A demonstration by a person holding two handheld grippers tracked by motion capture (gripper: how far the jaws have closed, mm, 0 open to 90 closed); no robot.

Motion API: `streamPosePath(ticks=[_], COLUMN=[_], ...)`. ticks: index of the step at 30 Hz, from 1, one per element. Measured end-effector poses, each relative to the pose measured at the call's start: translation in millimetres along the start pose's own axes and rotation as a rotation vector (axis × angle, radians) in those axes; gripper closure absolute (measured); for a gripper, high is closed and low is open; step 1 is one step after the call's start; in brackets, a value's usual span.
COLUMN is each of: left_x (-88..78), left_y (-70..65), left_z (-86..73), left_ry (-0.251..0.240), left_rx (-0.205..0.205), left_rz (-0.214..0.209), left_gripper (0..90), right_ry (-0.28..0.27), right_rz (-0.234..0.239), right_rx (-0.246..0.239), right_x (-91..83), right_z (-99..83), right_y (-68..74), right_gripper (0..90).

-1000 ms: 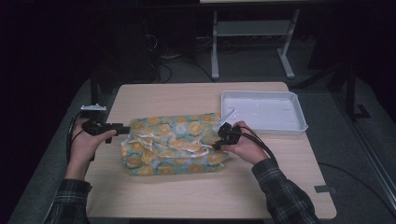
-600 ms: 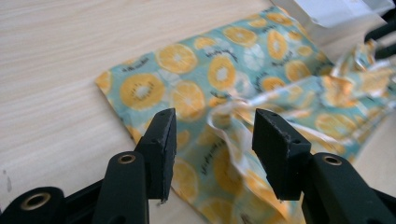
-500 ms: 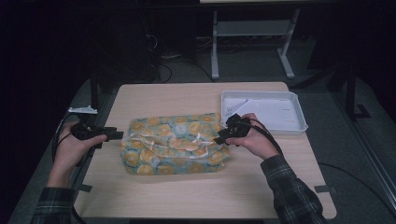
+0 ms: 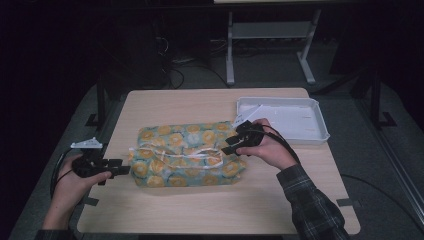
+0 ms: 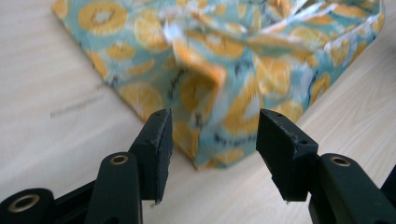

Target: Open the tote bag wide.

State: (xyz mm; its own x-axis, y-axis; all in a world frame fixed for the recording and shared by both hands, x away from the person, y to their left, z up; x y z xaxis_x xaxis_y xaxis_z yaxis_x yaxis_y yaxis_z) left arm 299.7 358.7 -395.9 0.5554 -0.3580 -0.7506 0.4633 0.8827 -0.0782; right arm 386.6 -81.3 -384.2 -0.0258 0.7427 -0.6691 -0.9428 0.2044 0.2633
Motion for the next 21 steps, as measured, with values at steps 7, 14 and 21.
streamPosePath(ticks=[7,14,21], left_x=[-3.2,2.9,8.2], left_y=[-7.2,-19.8,-23.4], left_z=[-27.3,-50.6,-57.3], left_ry=[0.002,0.019,0.034], left_rx=[-0.004,0.005,0.016], left_rz=[0.009,-0.014,-0.028], left_gripper=[46.1,45.7,45.5], right_ry=[0.008,0.023,0.024], right_rz=[0.058,0.095,0.103], right_rx=[-0.024,-0.029,-0.043], right_x=[15.4,41.0,66.4], right_z=[7.2,15.3,35.3], right_y=[6.6,6.0,-3.2], right_gripper=[56.3,59.4,63.6])
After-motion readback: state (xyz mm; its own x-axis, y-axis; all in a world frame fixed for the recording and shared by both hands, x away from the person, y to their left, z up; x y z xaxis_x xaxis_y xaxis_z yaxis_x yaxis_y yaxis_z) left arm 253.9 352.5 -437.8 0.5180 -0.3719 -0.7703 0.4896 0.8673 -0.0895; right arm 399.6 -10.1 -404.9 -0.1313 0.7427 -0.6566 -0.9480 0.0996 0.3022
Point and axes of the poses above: each handheld gripper's, and its own axes: x roughly forward along the jaws, z roughly out of its top, y roughly to its left, the point moved 2 cm from there along x, roughly forward along the jaws, and after that the axes turned 14 degrees about z, right-handed, at the moved point
